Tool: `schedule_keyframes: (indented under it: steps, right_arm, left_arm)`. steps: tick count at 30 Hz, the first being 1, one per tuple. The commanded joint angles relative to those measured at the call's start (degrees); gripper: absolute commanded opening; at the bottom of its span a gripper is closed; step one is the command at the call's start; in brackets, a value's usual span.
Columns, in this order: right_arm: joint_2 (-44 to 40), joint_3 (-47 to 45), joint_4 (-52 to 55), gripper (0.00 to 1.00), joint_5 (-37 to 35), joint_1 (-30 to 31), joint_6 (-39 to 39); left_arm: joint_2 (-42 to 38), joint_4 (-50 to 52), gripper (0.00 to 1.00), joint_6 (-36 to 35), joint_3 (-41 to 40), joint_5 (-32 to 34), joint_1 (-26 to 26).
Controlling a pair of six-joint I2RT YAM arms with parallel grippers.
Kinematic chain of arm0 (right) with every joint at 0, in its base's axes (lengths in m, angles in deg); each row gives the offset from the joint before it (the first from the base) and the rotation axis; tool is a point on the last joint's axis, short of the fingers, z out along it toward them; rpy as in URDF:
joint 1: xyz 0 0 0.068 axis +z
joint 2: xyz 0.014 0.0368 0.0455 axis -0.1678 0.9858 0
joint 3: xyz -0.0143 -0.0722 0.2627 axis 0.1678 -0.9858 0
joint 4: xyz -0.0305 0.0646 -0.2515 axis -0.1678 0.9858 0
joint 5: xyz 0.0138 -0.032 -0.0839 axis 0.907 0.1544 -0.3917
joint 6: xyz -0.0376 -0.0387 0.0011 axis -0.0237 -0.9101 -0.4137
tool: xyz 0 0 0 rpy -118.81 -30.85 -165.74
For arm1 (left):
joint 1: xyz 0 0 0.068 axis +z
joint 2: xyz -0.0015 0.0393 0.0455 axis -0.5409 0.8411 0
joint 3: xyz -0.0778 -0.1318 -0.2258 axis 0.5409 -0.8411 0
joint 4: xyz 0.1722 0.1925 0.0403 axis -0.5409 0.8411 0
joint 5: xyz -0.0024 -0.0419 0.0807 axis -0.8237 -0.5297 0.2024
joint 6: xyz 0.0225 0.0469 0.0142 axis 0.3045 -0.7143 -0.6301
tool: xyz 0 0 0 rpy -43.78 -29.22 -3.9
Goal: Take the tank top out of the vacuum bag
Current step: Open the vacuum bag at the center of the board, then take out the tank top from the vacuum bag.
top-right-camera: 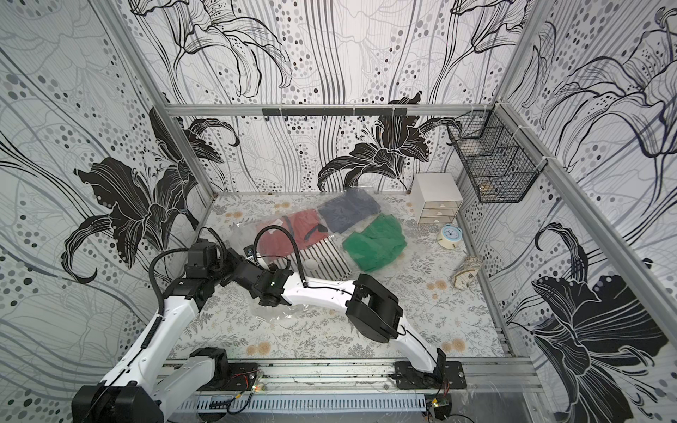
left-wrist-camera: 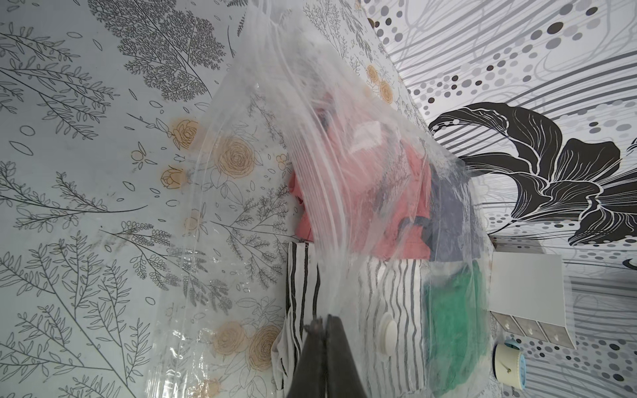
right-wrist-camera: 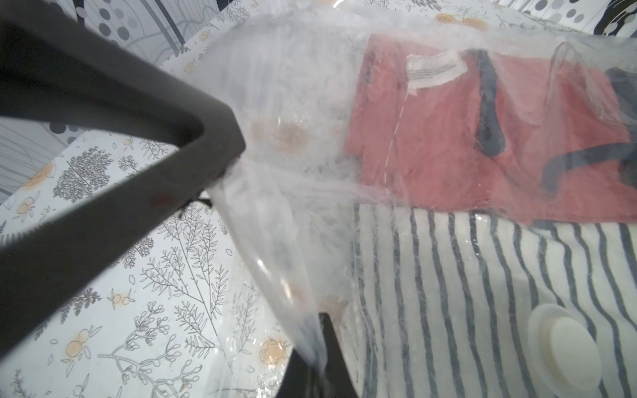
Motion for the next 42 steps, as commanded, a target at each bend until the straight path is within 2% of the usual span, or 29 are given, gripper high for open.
schedule_keyframes:
  steps: [1,3,8,14,17,18,20,21,22,23,24,28,30,31,33,34,36,39,42]
  right_arm:
    - [1.9,2.1,4.6,0.00,-1.3,-2.4,1.8]
    - [2.9,3.0,6.2,0.00,0.4,-4.6,3.5]
    - [1.9,1.3,6.5,0.00,-3.5,-7.0,3.7]
    - [1.8,0.1,7.8,0.00,-3.8,-9.2,4.3]
    - [0.4,-1.0,7.9,0.00,-3.1,-9.4,3.2]
    - [-0.5,-2.1,7.0,0.00,-2.2,-9.4,2.5]
    - [-1.9,-3.5,6.0,0.00,0.6,-9.4,1.6]
    - [-2.1,-3.6,6.3,0.00,2.1,-9.2,1.4]
    - [-2.3,-3.5,6.8,0.00,2.8,-9.0,1.3]
    - [-2.4,-3.5,6.9,0.00,3.0,-8.7,1.1]
    - [-2.5,-3.7,6.8,0.00,3.0,-8.4,0.9]
    - [-3.3,-3.1,7.4,0.00,4.8,-7.7,1.0]
    - [-4.4,-3.2,7.2,0.00,4.3,-7.3,0.9]
    - [-5.2,-3.3,6.8,0.00,3.9,-7.1,0.7]
    - [-7.0,-4.4,5.3,0.00,3.6,-6.7,0.4]
    - [-8.1,-5.0,4.3,0.00,2.2,-6.5,0.2]
    - [-9.3,-5.0,4.1,0.00,1.4,-6.4,0.4]
    - [-10.7,-6.6,3.9,0.00,0.8,-6.4,0.4]
    - [-11.2,-6.9,3.6,0.00,0.9,-6.3,0.1]
  left_arm:
    - [0.4,-0.4,0.05,-1.8,0.0,3.5,1.0]
    - [0.9,-1.5,0.07,-2.1,-0.9,3.9,1.0]
    - [3.8,-7.7,0.06,-3.4,-3.0,3.3,1.4]
    - [12.4,-16.0,0.04,-2.9,-2.8,-0.7,1.1]
    - [13.0,-15.3,0.10,-3.6,-1.5,-1.4,1.1]
    - [12.0,-13.5,0.19,-4.2,-0.5,-0.9,1.2]
    - [8.3,-9.8,0.45,-5.5,1.2,0.8,1.1]
    - [5.6,-8.0,0.68,-5.9,1.9,2.2,1.1]
    - [2.6,-6.1,0.85,-6.0,2.4,4.0,1.1]
    - [0.0,-4.6,0.95,-6.0,2.7,5.1,1.2]
    - [-3.2,-2.9,0.99,-5.6,2.9,7.1,1.2]
    - [-13.7,5.1,0.97,-3.4,2.8,16.0,1.3]
    - [-15.8,7.0,0.88,-2.5,1.8,16.6,1.8]
    - [-15.7,7.1,0.80,-2.3,1.0,15.7,2.2]
    - [-13.8,7.0,0.72,-1.2,-0.7,13.4,3.4]
    - [-12.5,6.2,0.64,-0.4,-1.9,12.0,4.4]
    - [-12.6,3.6,0.53,2.6,-5.6,11.2,5.6]
    - [-13.8,-6.3,0.46,5.6,-12.6,4.9,8.3]
    - [-7.8,-16.3,0.45,5.9,-15.1,-7.4,11.1]
